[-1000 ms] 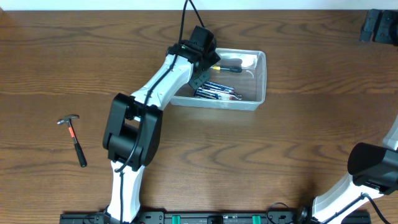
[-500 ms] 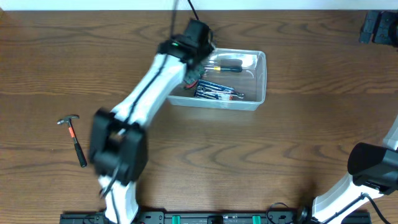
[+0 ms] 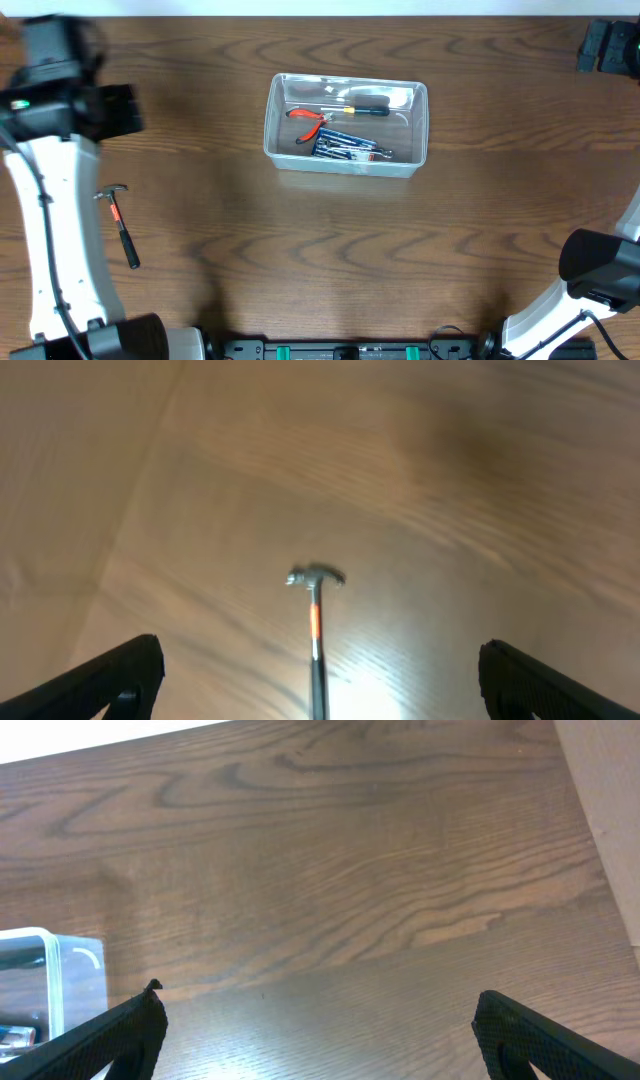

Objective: Pack container
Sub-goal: 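Move the left gripper down over the red-handled claw hammer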

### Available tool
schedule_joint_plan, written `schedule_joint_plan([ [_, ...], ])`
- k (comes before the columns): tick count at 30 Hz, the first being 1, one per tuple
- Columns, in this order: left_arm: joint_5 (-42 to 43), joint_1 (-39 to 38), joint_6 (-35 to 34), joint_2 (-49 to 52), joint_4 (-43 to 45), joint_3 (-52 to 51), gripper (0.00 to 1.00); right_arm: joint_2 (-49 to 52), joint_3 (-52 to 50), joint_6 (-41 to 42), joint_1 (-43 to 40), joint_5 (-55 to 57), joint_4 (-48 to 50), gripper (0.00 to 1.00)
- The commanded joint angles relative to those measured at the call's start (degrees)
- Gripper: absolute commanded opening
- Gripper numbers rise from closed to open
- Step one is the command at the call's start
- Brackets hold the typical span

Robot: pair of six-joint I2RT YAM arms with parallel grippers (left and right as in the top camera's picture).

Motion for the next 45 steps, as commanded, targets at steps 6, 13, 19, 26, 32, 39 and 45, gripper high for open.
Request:
schedule_joint_plan([
  [6, 9.55, 12.2, -0.46, 7.93, 0.5, -8.35, 0.99, 0.44, 0.22, 0.85, -0.13, -0.46, -0.83, 0.99],
  [13, 9.35, 15.02, -2.14, 14.05, 9.11, -18.75, 0.99, 0.44, 0.22, 0.85, -0.15, -0.42, -2.23, 0.99],
  [19, 9.35, 15.08, -2.12, 14.36, 19.47, -27.15, 0.99, 0.44, 0.22, 0.85, -0.13, -0.44, -2.32, 0.99],
  [26, 9.4, 15.1, 3.48, 14.36, 28.52, -33.83, 0.99, 0.44, 0.22, 0.85, -0.15, -0.42, -3.41, 0.99],
  [32, 12.83, 15.1, 11.87, 14.36, 33.57, -36.04, 0.99, 0.44, 0.22, 0.87, -0.13, -0.44, -3.58, 0.99],
  [39, 14.21, 15.21, 11.93, 14.36, 33.99, -36.04, 0.98, 0.44, 0.22, 0.85, -0.15, 0.13, -4.85, 0.99],
  [45, 14.25, 16.17, 9.09, 14.43, 33.99, -36.04, 0.98, 0.44, 0.22, 0.87, -0.13, 0.63, -5.16, 0.99],
])
